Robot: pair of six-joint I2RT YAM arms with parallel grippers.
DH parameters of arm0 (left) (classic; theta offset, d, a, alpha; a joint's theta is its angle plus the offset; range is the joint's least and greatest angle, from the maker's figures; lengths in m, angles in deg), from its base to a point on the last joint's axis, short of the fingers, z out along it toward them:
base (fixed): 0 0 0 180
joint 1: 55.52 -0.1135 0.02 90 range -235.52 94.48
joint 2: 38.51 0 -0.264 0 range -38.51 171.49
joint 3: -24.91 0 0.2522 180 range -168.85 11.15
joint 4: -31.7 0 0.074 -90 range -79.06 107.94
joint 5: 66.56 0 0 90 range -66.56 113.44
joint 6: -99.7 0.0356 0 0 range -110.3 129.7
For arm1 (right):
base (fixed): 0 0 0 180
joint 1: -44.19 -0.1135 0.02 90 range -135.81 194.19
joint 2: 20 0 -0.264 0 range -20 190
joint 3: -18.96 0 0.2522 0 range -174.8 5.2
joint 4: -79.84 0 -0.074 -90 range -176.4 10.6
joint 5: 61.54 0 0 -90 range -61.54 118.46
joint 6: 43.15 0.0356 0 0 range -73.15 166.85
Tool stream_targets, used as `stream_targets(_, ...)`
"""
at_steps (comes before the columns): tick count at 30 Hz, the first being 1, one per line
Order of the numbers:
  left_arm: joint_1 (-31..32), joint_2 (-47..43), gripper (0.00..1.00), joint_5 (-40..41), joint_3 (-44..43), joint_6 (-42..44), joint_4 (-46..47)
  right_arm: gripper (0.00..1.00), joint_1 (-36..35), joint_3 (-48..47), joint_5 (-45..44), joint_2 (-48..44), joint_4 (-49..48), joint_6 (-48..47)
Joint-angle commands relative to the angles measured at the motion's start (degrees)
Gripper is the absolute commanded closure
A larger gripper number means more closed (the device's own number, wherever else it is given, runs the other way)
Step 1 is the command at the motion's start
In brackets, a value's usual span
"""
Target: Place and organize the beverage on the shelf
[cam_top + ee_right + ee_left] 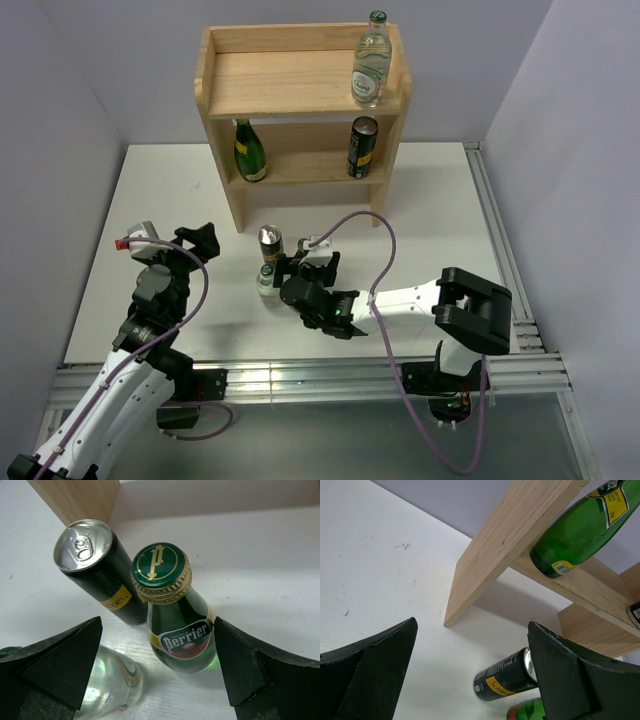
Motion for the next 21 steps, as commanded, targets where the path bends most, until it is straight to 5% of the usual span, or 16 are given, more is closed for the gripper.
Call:
stream_targets(1, 0.18, 0.13, 0.01, -0.3, 0.07, 0.54, 1.65, 0.0, 0.77, 0.02, -0.86, 1.64, -1.09, 3.79)
stream_targets(21, 0.18, 2.24, 0.01, -0.83, 0.33, 0.36, 3.5, 0.01, 4.82, 3.19, 1.15, 10.87, -14.88, 0.1)
